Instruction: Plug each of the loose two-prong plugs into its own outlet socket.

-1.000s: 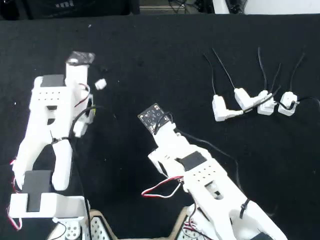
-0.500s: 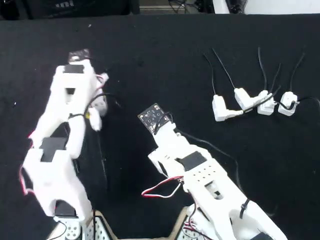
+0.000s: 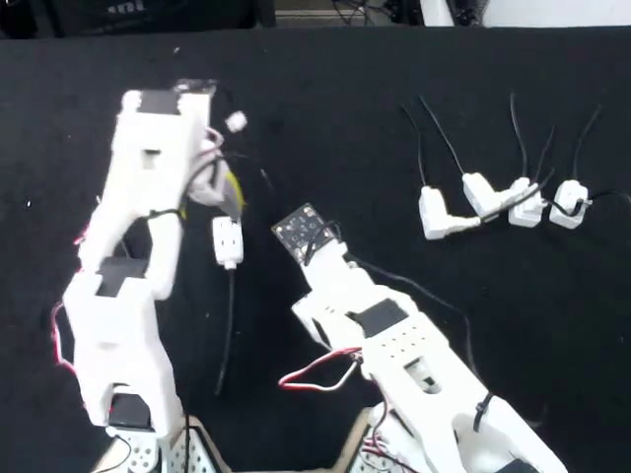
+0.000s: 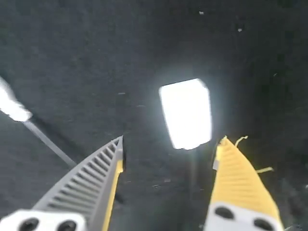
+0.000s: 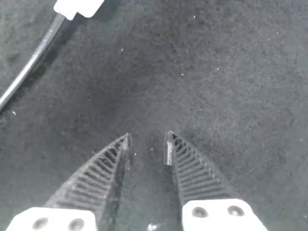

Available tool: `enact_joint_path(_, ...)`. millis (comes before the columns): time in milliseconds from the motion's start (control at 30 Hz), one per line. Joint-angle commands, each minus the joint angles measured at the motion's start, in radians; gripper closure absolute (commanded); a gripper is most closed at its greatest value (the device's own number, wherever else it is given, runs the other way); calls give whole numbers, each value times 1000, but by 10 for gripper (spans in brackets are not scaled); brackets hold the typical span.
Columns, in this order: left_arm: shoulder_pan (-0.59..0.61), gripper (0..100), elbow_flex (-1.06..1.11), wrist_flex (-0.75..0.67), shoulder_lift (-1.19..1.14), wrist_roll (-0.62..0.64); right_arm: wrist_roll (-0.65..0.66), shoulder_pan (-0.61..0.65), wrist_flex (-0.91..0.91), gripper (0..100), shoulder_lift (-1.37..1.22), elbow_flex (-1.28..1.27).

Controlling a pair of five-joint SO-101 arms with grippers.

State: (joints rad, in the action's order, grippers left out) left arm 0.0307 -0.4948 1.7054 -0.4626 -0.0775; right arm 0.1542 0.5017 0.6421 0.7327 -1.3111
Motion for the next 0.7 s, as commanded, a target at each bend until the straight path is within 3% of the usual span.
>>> enact_joint_path(0,140,698,-97,-5,21,-227,0,8,-15,888,-1,8)
enact_joint_path(100,199,698,-21,-80,-15,-259,-2,9,-15,888,-1,10)
enact_joint_path(333,154,730,202,-32,-72,-265,-3,9,-15,888,-1,13)
enact_joint_path(533,101,744,271,-12,78,-259,-3,8,-15,888,1,13)
enact_joint_path(667,41,714,349,-28,196,-166,-3,5,-15,888,1,15)
